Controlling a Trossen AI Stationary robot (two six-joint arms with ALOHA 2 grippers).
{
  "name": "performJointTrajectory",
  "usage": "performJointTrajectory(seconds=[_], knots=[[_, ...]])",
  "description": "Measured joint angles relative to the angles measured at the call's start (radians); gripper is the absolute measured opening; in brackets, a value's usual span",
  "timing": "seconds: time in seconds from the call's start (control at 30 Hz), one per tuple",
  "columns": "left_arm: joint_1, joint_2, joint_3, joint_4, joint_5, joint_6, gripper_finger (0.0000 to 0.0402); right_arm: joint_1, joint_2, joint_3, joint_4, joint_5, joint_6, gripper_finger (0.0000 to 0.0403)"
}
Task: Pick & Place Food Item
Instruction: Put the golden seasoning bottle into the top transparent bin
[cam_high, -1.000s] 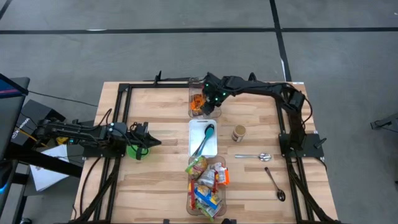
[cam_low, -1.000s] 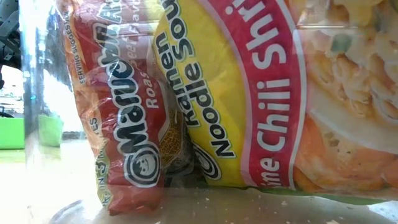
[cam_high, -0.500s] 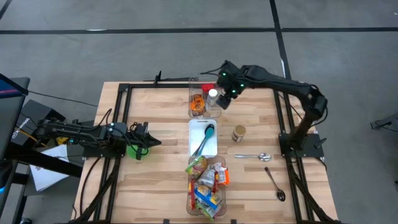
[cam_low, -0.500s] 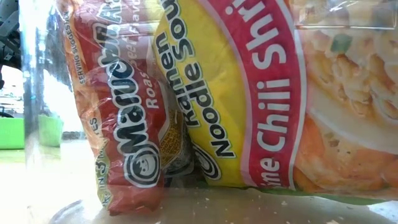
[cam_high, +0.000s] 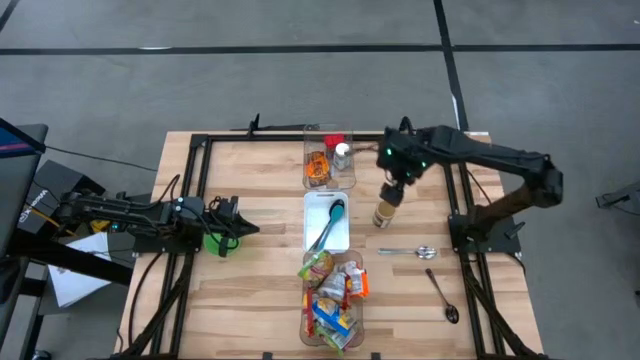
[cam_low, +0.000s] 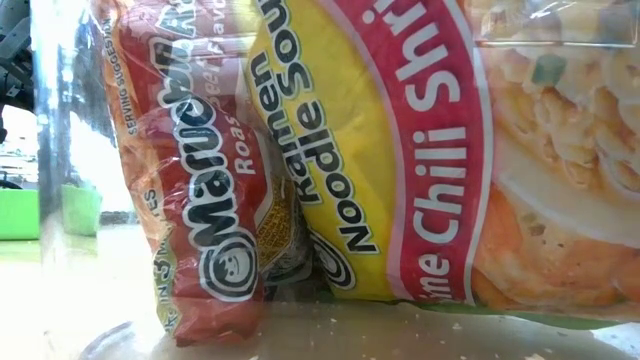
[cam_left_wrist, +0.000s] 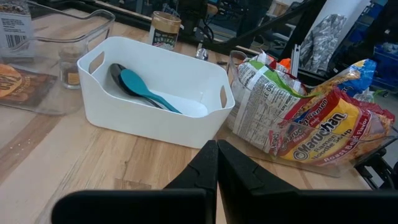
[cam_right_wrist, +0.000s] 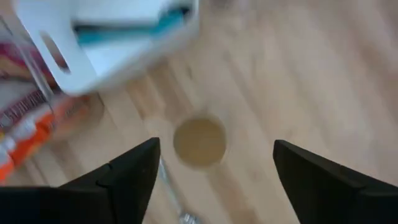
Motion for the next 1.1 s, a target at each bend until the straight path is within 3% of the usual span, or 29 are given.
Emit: performJointTrajectory(seconds=[0.17, 0.27, 0.33, 0.4, 0.67, 1.1], knots=[[0.0, 0.0, 0.0, 0.0, 0.0, 0.0, 0.0, 0.031, -0.08, -0.187, 0.037, -0.051, 0.098, 0.0342], [0.0, 0.0, 0.0, 0.0, 0.0, 0.0, 0.0, 0.067, -0.115, -0.222, 0.074, -0.05, 0.129, 0.0356], [0.0, 0.0, 0.0, 0.0, 0.0, 0.0, 0.0, 0.097, -0.13, -0.221, 0.1, 0.004, 0.108, 0.0359], [0.0, 0.0, 0.0, 0.0, 0.0, 0.0, 0.0, 0.128, -0.144, -0.222, 0.12, 0.069, 0.039, 0.0359], [0.0, 0.0, 0.0, 0.0, 0.0, 0.0, 0.0, 0.194, -0.131, -0.221, 0.164, 0.115, -0.358, 0.0356], [0.0, 0.007, 0.0, 0.01, 0.0, 0.0, 0.0, 0.195, 0.037, -0.222, 0.195, 0.109, -0.668, 0.0356]])
